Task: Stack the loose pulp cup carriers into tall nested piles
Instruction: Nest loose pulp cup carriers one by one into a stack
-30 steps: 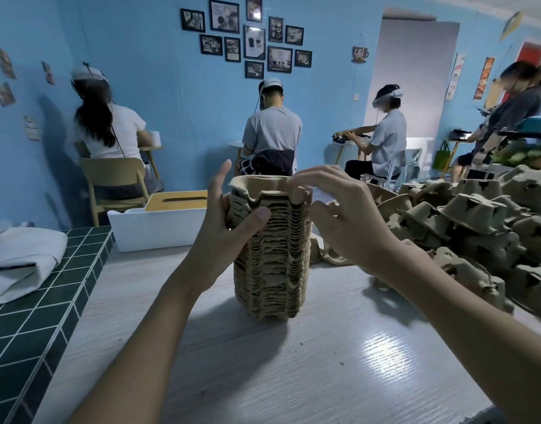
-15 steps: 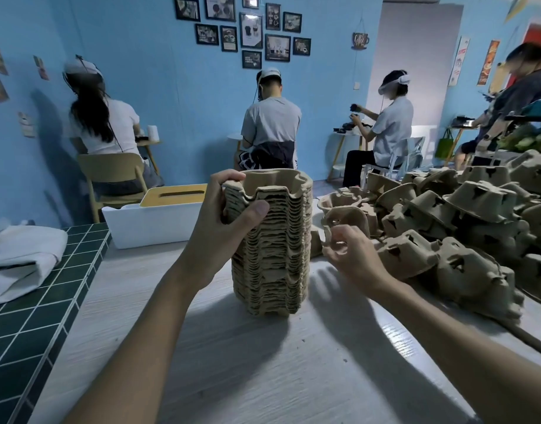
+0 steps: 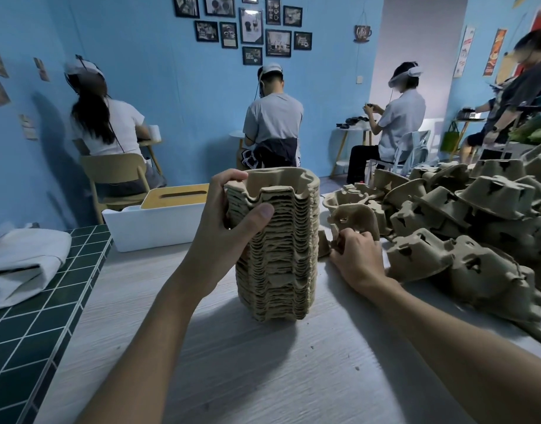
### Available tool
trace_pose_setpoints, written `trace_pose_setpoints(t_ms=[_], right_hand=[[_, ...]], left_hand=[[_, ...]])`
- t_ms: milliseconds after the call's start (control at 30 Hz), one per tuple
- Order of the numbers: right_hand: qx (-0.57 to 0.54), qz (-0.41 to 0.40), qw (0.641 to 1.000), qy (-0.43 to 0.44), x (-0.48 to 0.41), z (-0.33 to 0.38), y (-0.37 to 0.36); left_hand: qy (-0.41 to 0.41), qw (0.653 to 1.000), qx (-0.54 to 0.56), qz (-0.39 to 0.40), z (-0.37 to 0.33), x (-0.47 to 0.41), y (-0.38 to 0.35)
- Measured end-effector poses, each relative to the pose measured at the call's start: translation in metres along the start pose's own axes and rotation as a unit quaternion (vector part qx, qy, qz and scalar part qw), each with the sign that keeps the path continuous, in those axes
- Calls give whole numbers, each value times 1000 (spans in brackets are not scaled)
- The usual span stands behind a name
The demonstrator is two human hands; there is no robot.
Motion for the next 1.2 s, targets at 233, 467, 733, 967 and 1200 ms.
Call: trace_pose_setpoints(t_ms=[233,467,733,967,1200], right_hand=[[-86,-82,991,66,6,6,26],[-195,-250,933,171,17,38,118],[-250,-250,867,351,47,114,200],[-221,-121,876,411,60,128,184],[-441,153,875,127,69,81,124]], left_hand=[[2,1000,-5,-1,1,1,0],[10,1000,1,-1,-2,2,-1],[43,998,22,-37,-1,2,0],[65,997,23,-40,4,2,2],[85,996,-10,-8,9,13,3]])
Point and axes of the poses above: each hand's wrist, its own x-axis away from the middle knuckle, its own y-axis out of the back of the hand, z = x × y, the point moved 6 cm from there along -x, towards the middle knuckle, and after that the axes turned 2 degrees about z, right-handed, at the moved point
